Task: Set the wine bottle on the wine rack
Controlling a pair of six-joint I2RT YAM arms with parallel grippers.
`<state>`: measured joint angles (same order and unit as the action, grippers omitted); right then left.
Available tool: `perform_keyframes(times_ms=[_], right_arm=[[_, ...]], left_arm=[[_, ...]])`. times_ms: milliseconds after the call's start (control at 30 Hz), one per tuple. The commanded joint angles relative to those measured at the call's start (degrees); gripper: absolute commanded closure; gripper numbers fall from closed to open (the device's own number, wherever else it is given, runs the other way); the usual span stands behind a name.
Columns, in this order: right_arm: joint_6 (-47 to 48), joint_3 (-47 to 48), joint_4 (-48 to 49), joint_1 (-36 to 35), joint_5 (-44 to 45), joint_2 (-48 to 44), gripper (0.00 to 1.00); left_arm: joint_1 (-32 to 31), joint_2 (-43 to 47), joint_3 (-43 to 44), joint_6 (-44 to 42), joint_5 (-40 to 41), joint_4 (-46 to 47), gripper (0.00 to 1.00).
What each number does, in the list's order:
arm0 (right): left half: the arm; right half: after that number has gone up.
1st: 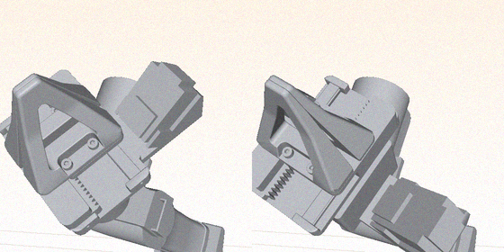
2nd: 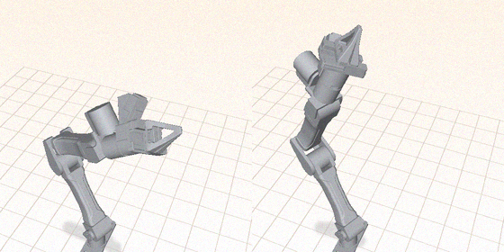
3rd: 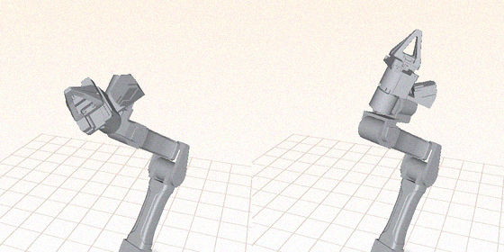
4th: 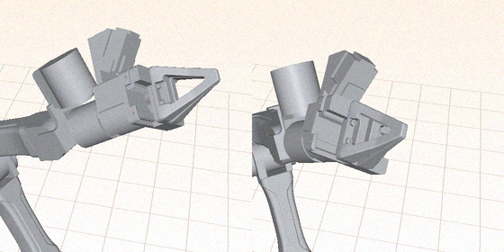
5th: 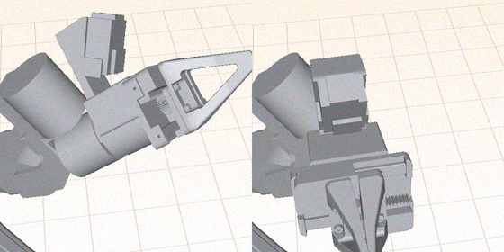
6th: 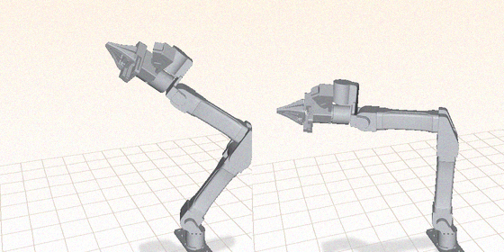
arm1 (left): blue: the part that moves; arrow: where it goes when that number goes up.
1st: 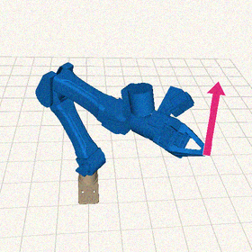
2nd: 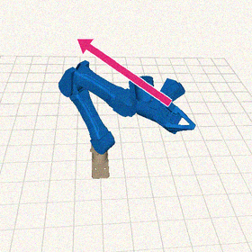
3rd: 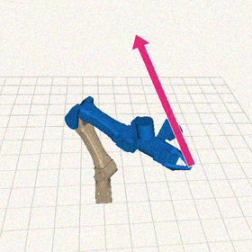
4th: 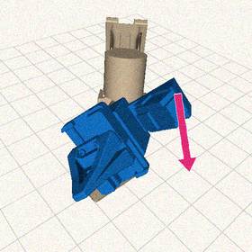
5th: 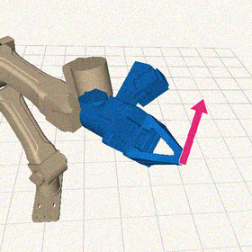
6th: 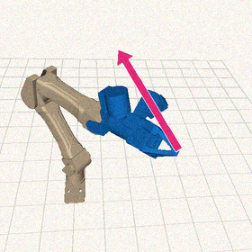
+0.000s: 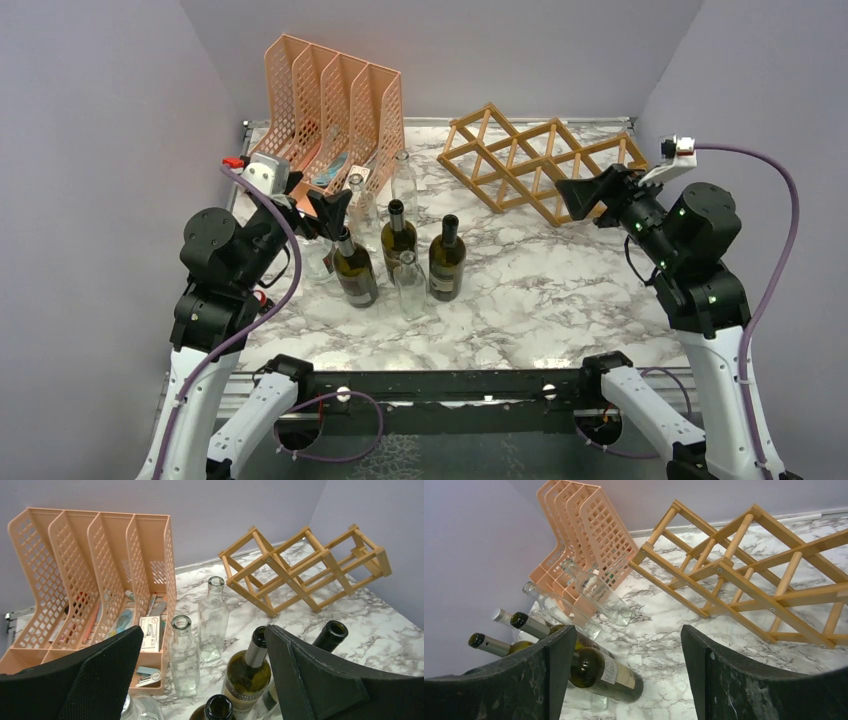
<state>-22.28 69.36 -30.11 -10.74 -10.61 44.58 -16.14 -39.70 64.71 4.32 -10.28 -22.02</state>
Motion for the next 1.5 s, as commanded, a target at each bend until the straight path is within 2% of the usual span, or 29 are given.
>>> perform_keyframes(times_ms=[0,133,267,467,567,667,900,1167,1467], right_arm=[[-0.3,0.07,-1.04,0.45,-4.63,0.34,0.19],[-0.24,-1.09,-1.31,0.56,-6.03,0.9,0.16],[1.19,-3.74,0.62,0.55,-13.37,1.57,0.17],[1.84,-5.49,2.59,0.65,-25.1,4.8,0.24],[4.62,-5.89,5.24,0.63,-33.3,6.04,0.29],[5.43,-7.91,10.57,0.53,-38.09,5.75,0.3],[7.83,-9.77,17.7,-2.78,-34.9,8.09,0.24],[13.51,-6.56,23.7,-19.32,-24.52,17.58,0.19],[15.93,-8.93,29.74,-23.54,-21.21,22.48,0.18]], left_arm=[[0.45,1.01,-0.46,2.17,-4.61,2.21,0.01],[0.5,1.2,0.46,3.72,-5.72,2.37,0.01],[0.54,1.15,1.42,4.02,-8.33,2.6,0.01],[0.64,0.42,1.07,4.68,-16.68,5.49,0.01],[0.6,-0.36,0.68,6.14,-18.68,7.97,0.01],[0.64,-1.6,0.49,7.72,-19.54,10.22,0.01],[0.64,-4.25,-0.46,10.44,-21.91,14.77,0.01],[0.64,-5.48,-0.68,11.41,-21.53,15.34,0.01],[0.61,-3.41,-2.18,10.63,-20.93,14.58,0.01]])
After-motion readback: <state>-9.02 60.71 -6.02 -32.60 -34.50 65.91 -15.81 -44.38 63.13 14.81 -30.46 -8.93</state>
